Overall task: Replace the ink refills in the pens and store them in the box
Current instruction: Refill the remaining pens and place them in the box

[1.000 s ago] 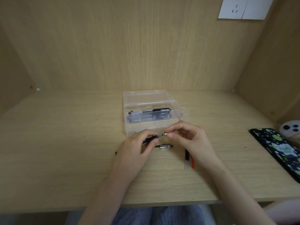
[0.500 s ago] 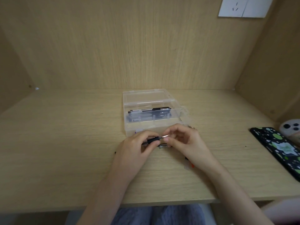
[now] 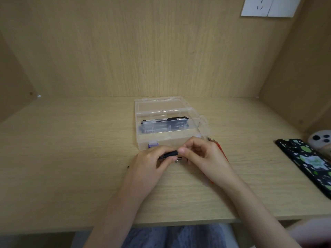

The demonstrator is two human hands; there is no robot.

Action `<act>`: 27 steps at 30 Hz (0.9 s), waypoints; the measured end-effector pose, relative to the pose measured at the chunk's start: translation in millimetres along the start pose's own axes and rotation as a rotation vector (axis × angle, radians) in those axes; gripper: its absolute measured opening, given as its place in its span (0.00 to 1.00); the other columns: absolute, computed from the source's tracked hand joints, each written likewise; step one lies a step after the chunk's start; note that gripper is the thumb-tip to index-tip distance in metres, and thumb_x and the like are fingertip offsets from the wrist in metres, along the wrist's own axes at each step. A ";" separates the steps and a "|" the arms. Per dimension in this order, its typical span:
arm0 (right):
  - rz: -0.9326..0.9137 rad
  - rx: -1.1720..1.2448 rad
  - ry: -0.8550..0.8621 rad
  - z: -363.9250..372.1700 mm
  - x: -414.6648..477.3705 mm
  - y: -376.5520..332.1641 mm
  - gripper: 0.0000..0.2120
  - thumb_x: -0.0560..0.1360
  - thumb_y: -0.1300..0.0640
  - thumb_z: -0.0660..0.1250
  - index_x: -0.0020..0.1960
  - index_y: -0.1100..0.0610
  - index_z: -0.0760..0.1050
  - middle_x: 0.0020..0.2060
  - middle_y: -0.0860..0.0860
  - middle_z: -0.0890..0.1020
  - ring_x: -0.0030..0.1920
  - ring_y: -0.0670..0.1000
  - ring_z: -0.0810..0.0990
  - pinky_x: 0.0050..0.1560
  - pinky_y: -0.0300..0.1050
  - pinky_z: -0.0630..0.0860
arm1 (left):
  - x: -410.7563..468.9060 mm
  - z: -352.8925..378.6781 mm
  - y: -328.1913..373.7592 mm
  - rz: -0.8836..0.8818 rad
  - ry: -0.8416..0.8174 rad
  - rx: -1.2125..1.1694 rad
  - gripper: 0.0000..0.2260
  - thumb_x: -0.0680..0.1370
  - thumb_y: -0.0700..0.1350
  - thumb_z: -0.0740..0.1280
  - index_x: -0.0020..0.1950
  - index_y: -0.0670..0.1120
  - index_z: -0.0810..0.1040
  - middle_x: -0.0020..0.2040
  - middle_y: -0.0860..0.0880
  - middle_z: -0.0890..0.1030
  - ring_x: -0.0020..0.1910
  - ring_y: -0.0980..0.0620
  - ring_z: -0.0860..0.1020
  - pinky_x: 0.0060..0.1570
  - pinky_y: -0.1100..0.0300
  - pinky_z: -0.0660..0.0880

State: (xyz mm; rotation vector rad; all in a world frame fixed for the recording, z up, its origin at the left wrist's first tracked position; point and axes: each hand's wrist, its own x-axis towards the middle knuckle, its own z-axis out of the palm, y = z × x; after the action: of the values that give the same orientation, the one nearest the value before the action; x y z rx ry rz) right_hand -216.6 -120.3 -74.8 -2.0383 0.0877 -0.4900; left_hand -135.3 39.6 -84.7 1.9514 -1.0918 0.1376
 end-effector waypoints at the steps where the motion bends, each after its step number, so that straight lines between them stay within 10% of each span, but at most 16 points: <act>1: -0.009 -0.052 0.005 -0.1 -0.1 0.1 0.08 0.74 0.52 0.69 0.38 0.53 0.77 0.29 0.43 0.77 0.32 0.42 0.74 0.38 0.38 0.70 | -0.2 0.1 0.1 -0.008 -0.002 0.000 0.07 0.73 0.46 0.70 0.50 0.51 0.81 0.38 0.66 0.77 0.35 0.69 0.74 0.40 0.72 0.69; 4: -0.022 0.000 0.043 -1.4 -0.2 -3.8 0.14 0.74 0.44 0.66 0.37 0.53 0.76 0.28 0.42 0.77 0.31 0.41 0.73 0.36 0.38 0.70 | -0.4 0.1 0.1 -0.028 0.013 0.008 0.06 0.73 0.47 0.71 0.50 0.53 0.81 0.37 0.67 0.76 0.34 0.68 0.74 0.40 0.70 0.71; 12: 0.022 0.101 0.012 -1.2 0.9 -0.1 0.03 0.73 0.58 0.70 0.41 0.53 0.79 0.31 0.48 0.80 0.32 0.45 0.76 0.41 0.44 0.73 | 0.2 -2.0 3.1 -0.010 -0.010 0.007 0.07 0.73 0.46 0.71 0.50 0.51 0.82 0.35 0.68 0.75 0.34 0.69 0.74 0.38 0.74 0.68; 20: -0.016 -0.055 0.090 -4.4 -1.0 -0.3 0.12 0.74 0.41 0.60 0.41 0.47 0.77 0.34 0.43 0.80 0.36 0.48 0.76 0.41 0.41 0.72 | 0.5 -1.6 2.0 -0.034 0.060 -0.026 0.06 0.73 0.44 0.71 0.49 0.49 0.81 0.40 0.65 0.78 0.39 0.64 0.77 0.42 0.69 0.72; 27: -0.124 -0.510 -0.066 -8.2 -5.7 17.1 0.09 0.71 0.52 0.72 0.51 0.47 0.81 0.47 0.41 0.76 0.51 0.45 0.66 0.57 0.29 0.58 | 0.0 -5.5 3.0 -0.056 0.104 -0.010 0.10 0.77 0.44 0.65 0.57 0.50 0.78 0.46 0.59 0.78 0.45 0.60 0.78 0.47 0.60 0.76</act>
State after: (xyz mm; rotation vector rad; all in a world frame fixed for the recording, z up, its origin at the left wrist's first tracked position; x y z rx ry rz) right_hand -222.6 -134.2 -87.7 -2.5695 0.0492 -0.5133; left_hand -135.9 43.0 -79.5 1.9421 -0.9676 0.2004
